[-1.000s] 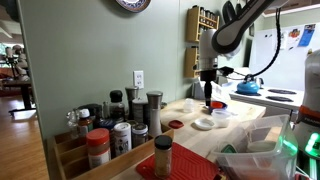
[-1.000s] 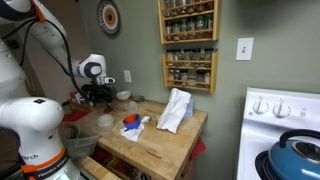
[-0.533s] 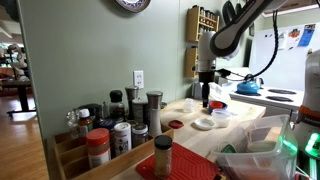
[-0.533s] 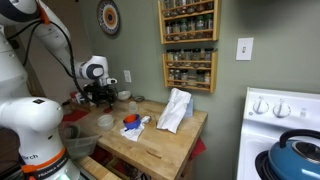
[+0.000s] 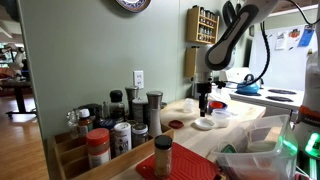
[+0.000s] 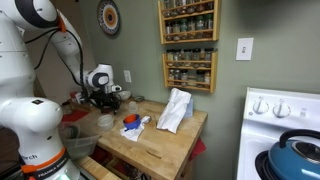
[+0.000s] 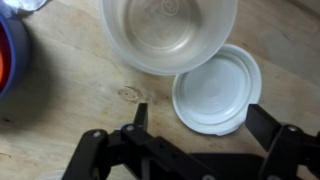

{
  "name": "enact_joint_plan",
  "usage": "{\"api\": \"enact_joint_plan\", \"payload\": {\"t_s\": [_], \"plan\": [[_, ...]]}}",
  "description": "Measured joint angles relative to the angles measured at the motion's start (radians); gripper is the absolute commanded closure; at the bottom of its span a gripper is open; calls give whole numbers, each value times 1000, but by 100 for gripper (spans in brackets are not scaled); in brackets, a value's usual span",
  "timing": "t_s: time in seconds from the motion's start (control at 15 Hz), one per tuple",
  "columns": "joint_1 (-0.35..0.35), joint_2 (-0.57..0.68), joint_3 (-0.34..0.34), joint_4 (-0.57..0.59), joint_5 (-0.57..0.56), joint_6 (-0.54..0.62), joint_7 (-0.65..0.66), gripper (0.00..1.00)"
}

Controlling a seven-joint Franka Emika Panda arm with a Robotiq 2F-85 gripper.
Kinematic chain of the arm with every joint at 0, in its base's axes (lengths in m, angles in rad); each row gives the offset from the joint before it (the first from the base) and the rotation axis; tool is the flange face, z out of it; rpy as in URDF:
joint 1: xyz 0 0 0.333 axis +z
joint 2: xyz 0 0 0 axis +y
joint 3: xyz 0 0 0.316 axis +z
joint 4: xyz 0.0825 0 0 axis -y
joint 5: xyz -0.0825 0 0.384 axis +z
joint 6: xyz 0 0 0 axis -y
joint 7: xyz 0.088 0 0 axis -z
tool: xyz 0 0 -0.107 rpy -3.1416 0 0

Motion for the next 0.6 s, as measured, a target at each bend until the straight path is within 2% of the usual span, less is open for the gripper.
{"api": "enact_joint_plan", "payload": {"t_s": [0.07, 0.13, 0.6], "plan": [[-5, 16, 0, 6, 0, 0, 0, 23], [-10, 31, 1, 11, 0, 0, 0, 34], [-26, 93, 6, 48, 0, 0, 0, 88]]}}
